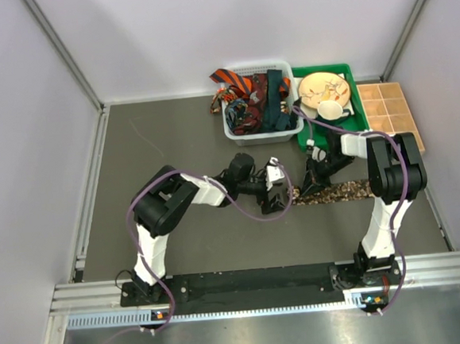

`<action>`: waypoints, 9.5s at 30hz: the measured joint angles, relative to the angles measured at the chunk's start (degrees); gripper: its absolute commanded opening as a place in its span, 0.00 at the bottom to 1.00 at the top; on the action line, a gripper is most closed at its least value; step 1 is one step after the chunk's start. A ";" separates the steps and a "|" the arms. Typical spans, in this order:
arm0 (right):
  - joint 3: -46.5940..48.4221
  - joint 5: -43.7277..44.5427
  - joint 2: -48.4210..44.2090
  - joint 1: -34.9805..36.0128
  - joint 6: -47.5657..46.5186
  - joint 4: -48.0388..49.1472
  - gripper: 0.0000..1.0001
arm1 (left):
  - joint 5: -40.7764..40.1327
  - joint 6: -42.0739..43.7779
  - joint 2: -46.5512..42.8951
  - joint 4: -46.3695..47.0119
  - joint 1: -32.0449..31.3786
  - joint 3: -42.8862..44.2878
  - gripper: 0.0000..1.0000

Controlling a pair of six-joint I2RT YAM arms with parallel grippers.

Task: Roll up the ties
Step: Roll the tie at the center of the board.

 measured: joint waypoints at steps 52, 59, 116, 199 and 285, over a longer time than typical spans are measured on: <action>0.07 -12.17 -1.57 6.08 2.56 8.24 0.39 | -16.79 5.64 0.72 -31.52 -4.26 15.47 0.22; 0.72 -10.75 -1.18 6.27 3.13 7.34 0.00 | -17.66 5.79 1.01 -33.14 -4.59 16.44 0.40; 2.32 -7.28 -3.13 4.37 -1.81 4.35 0.50 | -9.16 9.18 -3.78 -23.50 -0.74 5.38 0.09; -0.55 -7.74 2.58 10.12 4.46 13.20 0.00 | -5.92 7.82 -9.07 -30.03 4.50 1.18 0.79; 0.90 -5.07 2.40 6.34 2.38 10.54 0.00 | 1.68 0.85 0.94 0.42 1.40 0.79 0.49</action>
